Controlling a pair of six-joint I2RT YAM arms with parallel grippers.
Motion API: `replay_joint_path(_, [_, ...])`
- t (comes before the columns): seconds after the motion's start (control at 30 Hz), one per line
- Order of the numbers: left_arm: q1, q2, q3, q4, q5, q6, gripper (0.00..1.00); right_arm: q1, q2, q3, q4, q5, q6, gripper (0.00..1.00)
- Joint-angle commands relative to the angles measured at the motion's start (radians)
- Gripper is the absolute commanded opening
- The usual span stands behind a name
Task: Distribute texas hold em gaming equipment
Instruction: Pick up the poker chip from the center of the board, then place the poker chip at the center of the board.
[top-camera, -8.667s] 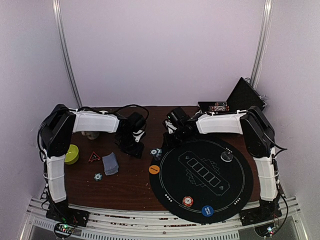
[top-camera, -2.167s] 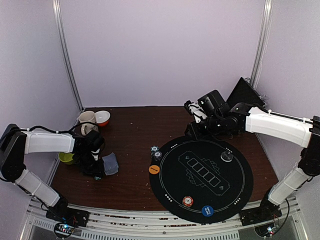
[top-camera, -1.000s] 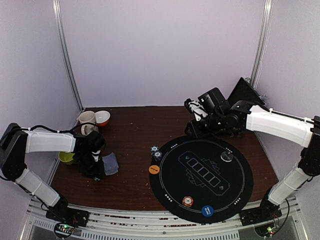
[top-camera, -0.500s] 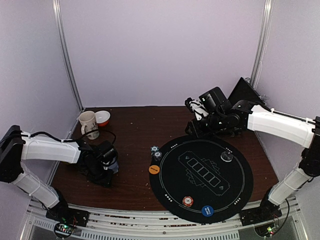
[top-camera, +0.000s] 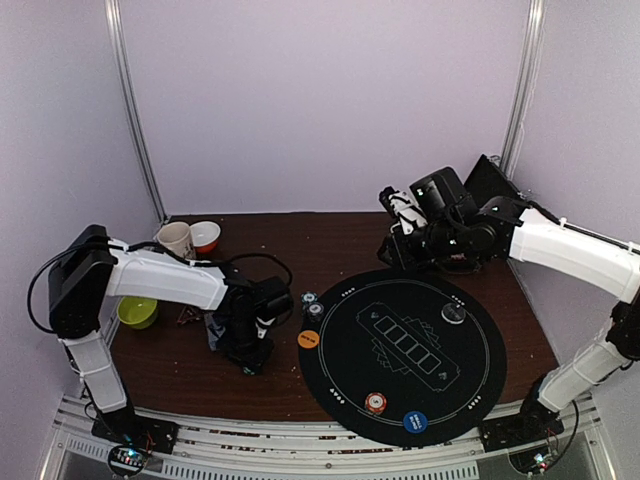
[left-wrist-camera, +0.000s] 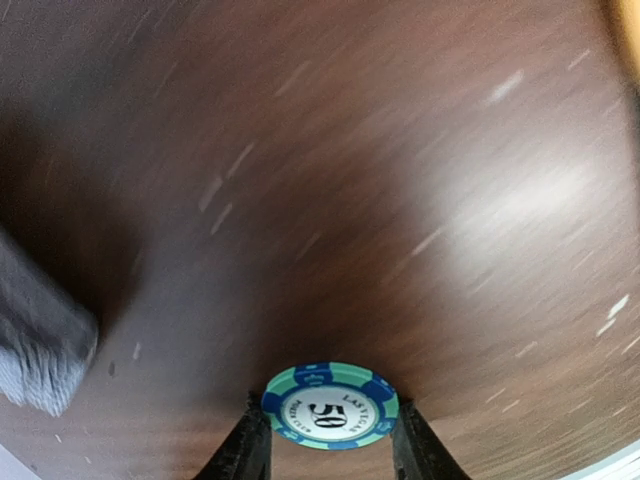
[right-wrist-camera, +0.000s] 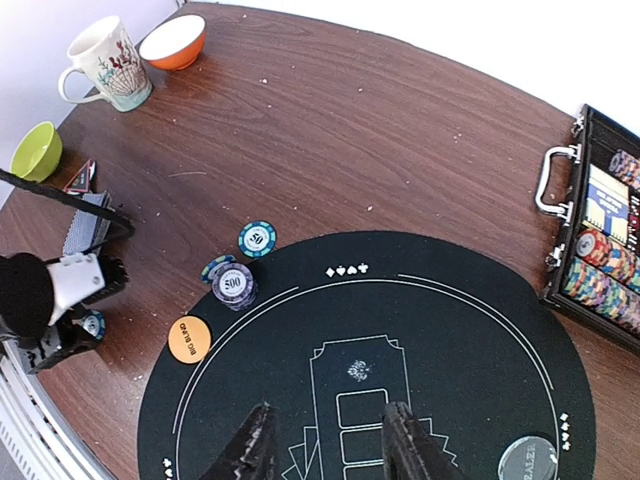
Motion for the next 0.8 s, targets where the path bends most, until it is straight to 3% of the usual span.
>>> replay_joint_path(0.0, [-0.002,0.222,0.118,0.197,-0.007,0.128,0.39,-0.004,-0.039,0.011,-0.064,0.046,0.003,0.38])
replay_joint_path(0.33, [0.162,0.382,0.397,0.191,-0.058,0.201,0.39,-0.003,-0.083,0.02,-0.09,0.042,0.037,0.39])
replay_joint_path(0.57, [0.201,0.444,0.483,0.301,0.049,0.29,0.38,-0.003,-0.101,0.002,-0.079,0.042,0.062,0.39])
replay_joint_path(0.77, [0.226,0.552,0.648,0.25,0.008,0.308,0.38,-0.003,-0.115,0.012,-0.091,0.035,0.074,0.39])
